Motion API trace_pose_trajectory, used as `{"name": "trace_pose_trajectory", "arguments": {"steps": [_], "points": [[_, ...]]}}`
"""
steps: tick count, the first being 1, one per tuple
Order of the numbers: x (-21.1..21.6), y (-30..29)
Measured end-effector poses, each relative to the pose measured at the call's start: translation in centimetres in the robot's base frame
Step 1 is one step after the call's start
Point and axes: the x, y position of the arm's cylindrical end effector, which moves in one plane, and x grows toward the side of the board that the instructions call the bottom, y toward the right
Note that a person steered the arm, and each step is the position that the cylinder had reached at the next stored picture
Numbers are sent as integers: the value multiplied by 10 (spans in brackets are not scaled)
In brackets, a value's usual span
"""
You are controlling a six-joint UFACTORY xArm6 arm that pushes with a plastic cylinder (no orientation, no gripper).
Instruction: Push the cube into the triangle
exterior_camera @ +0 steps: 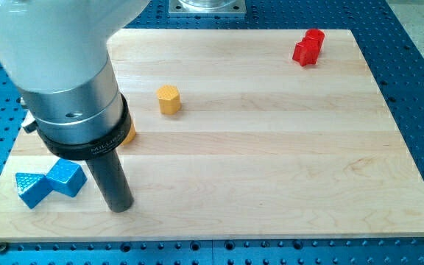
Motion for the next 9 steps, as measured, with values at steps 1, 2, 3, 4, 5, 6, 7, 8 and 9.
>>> {"name": "trace_pose_trajectory", "arguments": {"steps": [1,2,3,4,5,6,7,8,9], "points": [[-7,-11],[-7,-12],[-10,-17],[-22,-50],[-26,-47],[-26,-47],[-25,-46],[-24,-45],[-26,-45]]}}
